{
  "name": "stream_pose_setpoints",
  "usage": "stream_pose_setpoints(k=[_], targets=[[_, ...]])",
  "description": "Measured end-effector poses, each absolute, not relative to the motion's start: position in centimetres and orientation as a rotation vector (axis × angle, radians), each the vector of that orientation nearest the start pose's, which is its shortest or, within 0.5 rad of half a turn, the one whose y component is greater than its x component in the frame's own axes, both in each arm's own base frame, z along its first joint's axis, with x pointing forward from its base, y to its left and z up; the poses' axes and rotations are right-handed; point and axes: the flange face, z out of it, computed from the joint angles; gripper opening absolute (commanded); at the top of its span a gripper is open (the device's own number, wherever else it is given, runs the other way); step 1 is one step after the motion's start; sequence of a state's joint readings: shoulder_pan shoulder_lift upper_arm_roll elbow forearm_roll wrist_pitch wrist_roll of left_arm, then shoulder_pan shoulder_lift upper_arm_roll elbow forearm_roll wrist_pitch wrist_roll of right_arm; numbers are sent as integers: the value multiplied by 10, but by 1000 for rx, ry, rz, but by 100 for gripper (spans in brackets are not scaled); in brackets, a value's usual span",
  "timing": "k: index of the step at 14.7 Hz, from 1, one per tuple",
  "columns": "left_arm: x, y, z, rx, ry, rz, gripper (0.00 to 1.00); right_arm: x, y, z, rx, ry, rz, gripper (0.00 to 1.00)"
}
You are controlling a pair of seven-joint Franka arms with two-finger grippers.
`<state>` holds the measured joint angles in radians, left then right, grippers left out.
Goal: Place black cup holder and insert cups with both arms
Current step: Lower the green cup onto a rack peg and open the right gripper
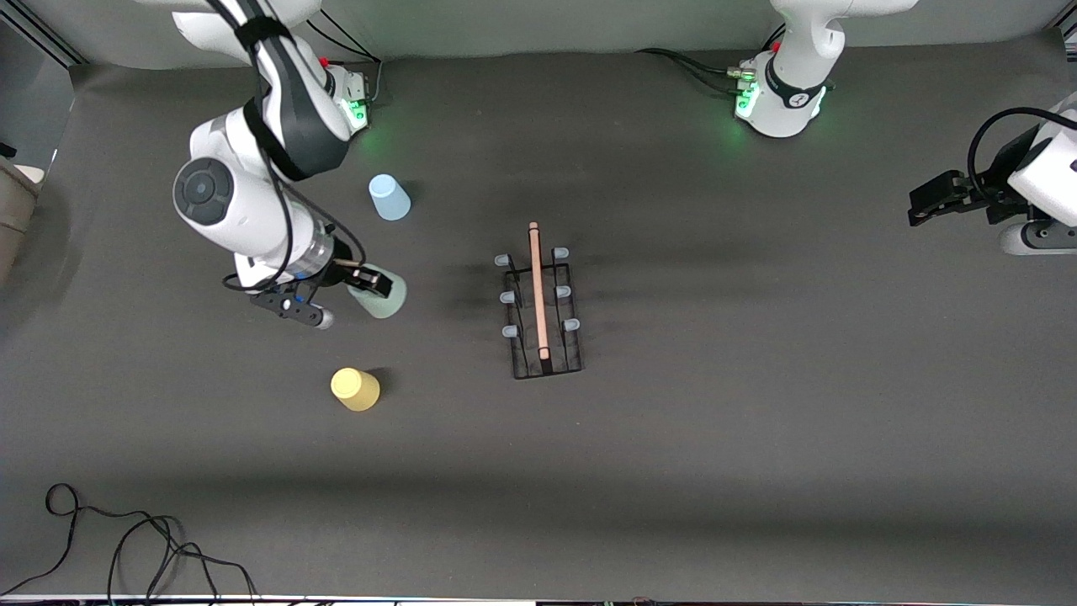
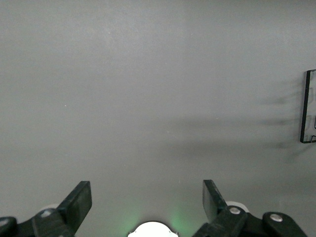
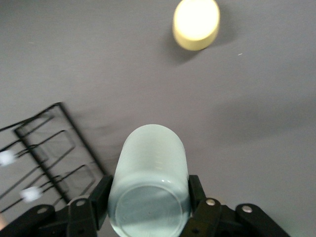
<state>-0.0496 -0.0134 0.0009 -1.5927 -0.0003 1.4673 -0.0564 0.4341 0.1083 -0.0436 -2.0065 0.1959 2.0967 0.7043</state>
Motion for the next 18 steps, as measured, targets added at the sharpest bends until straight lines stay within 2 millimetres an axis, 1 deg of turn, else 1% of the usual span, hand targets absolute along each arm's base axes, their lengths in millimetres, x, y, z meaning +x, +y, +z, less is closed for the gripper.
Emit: stream_pose_setpoints(k=[4,6,7,10,13,15,17,18], targets=[[540,-27,610,-3130,-11,182,100,505,299,411,-2922,704,154,0],[541,-27,609,-3130,-10,178,100,495,329,413,-2914,738,155,0],[541,-28,609,-3130,-8,177,100,492,340,413,-2911,750,156,0],[543,-28,607,-3127,-6,171,100,480,366,407,-2916,768,169,0],[544,-28,607,-3126,-5,167,100,471,385,395,-2915,783,168,0],[544,-29,606,-3126,-5,167,100,466,398,382,-2922,769,165,0],[544,-29,606,-3126,-4,168,100,462,410,363,-2926,773,162,0],[544,-29,606,-3126,-5,168,100,459,416,353,-2931,769,161,9]])
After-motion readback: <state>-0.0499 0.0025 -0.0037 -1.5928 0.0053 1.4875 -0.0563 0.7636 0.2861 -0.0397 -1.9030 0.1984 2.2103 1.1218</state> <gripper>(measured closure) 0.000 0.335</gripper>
